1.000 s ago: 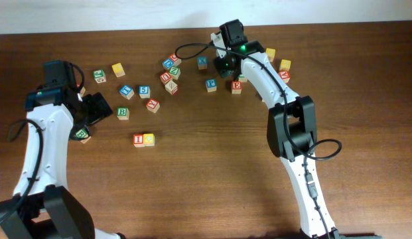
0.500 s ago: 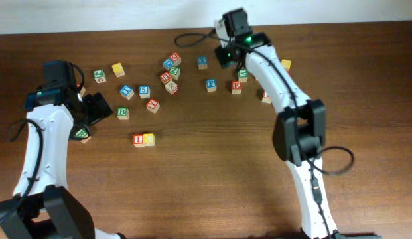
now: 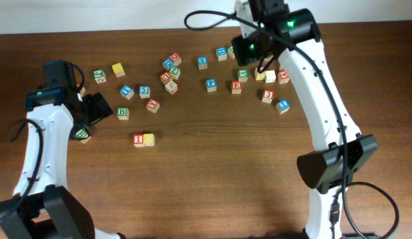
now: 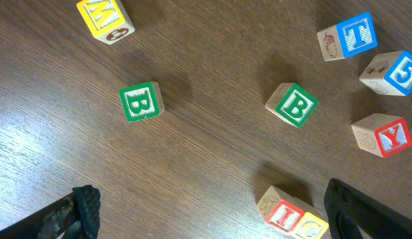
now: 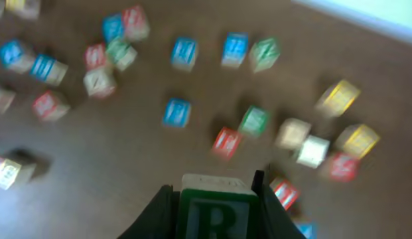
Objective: Spell out ICRA
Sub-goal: 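Lift the green R block and carry it toward the front blocks, then lower the R block onto the table and open the right gripper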
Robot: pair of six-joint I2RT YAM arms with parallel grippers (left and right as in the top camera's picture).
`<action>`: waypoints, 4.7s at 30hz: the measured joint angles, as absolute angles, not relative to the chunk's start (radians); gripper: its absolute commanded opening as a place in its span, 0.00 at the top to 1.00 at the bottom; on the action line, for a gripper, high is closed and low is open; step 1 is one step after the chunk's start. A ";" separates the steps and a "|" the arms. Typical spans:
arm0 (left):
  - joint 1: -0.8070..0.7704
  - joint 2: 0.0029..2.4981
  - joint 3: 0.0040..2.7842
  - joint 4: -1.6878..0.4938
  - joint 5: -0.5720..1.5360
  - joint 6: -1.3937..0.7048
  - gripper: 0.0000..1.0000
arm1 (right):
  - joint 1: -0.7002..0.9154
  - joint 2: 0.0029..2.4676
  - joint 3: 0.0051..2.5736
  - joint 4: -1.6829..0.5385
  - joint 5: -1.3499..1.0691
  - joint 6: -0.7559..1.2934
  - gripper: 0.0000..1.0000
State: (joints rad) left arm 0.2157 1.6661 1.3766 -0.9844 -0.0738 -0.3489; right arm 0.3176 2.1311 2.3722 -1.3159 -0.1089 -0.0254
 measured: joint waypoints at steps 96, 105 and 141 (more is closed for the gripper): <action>0.216 1.666 1.377 -0.984 -0.074 -0.349 0.01 | 0.694 2.199 1.698 -0.874 0.018 0.555 0.74; 0.216 1.666 1.377 -0.984 -0.074 -0.349 0.01 | 0.694 2.199 1.698 -0.873 -0.014 0.557 0.74; 0.216 1.666 1.377 -0.984 -0.074 -0.349 0.01 | 0.586 2.199 1.697 -0.925 0.133 0.602 0.02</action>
State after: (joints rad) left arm 0.2157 1.6661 1.3766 -0.9844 -0.0738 -0.3489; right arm 0.5858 2.1986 1.6974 -0.9253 0.1333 0.6018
